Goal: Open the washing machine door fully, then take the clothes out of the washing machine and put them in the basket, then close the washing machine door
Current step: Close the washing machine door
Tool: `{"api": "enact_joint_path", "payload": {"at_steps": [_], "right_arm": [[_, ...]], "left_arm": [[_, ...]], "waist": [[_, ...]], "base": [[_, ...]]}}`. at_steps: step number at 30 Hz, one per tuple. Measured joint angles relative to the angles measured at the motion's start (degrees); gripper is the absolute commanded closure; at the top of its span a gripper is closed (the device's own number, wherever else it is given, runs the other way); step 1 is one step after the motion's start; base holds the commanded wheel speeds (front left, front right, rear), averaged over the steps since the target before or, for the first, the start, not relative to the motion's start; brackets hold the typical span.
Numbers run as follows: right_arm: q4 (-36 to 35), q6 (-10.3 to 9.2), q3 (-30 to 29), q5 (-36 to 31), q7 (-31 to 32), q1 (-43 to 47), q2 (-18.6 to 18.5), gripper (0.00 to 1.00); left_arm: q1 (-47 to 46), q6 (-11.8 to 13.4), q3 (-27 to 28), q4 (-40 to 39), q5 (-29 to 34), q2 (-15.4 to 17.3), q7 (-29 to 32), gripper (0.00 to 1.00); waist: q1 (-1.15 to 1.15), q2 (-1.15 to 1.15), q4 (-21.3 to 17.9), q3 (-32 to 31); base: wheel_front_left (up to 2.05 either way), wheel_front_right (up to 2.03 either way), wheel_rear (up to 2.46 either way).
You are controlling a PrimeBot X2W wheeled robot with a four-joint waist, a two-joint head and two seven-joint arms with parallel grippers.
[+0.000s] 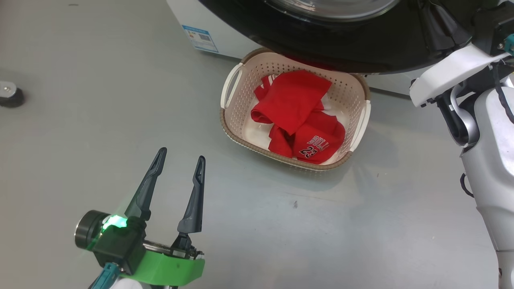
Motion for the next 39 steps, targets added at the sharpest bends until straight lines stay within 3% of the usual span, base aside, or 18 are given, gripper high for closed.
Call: {"api": "enact_joint_path", "payload": {"at_steps": [28, 39], "right_arm": [[10.26, 0.37, -4.56, 0.02, -2.34, -9.99, -3.72, 1.0], [12.93, -0.11, -4.88, 0.03, -4.75, -11.22, -3.37, 1.0]], "left_arm": [[-2.09, -0.08, 0.05, 2.15, -0.1, -1.05, -0.08, 0.0], [-2.76, -0.48, 0.6, 2.15, -0.1, -1.24, -0.25, 0.0]], "waist": [[0.0, 0.0, 1.86, 2.24], [0.0, 0.0, 1.88, 2.27]], "base": [[0.0, 0.0, 0.0], [0.0, 0.0, 0.0]]}}
